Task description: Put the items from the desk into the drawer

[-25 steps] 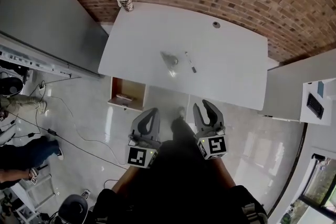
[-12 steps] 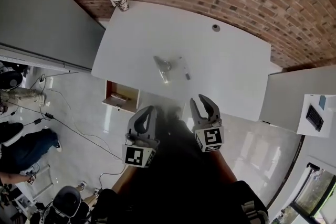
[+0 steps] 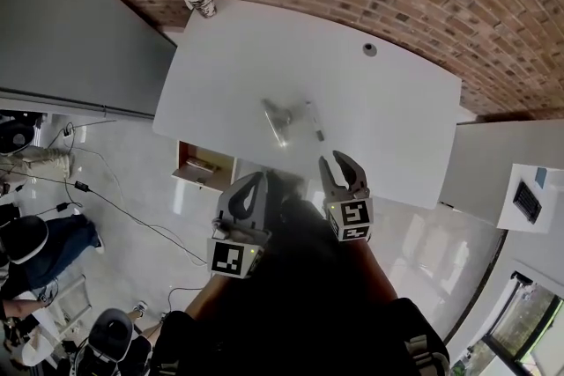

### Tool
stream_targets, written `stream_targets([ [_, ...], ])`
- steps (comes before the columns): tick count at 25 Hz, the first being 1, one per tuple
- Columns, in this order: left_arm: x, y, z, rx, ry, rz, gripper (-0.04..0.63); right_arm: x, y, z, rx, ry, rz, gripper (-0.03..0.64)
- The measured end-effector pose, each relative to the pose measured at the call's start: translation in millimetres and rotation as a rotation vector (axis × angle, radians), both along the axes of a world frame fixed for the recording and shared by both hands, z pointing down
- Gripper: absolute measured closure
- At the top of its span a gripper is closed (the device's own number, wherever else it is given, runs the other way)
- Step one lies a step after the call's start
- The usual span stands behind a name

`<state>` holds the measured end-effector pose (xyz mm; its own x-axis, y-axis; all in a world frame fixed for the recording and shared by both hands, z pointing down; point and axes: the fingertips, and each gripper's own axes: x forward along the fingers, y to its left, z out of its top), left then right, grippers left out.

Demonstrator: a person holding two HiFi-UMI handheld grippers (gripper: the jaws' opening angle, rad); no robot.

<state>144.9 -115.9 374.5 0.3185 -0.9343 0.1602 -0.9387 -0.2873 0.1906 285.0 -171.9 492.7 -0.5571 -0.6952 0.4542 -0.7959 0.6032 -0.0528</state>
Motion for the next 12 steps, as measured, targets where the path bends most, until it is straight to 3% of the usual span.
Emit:
stream_targets([
  [6,-9,-28,9,-0.024,0.021,0.026,0.591,-10,-26,41,-0.092,0.068,-0.004,0.518],
  [12,-20,-52,24,-0.062,0.033,0.032,0.591,-8,-44,120,-0.253,0.178,-0.002,0.499],
])
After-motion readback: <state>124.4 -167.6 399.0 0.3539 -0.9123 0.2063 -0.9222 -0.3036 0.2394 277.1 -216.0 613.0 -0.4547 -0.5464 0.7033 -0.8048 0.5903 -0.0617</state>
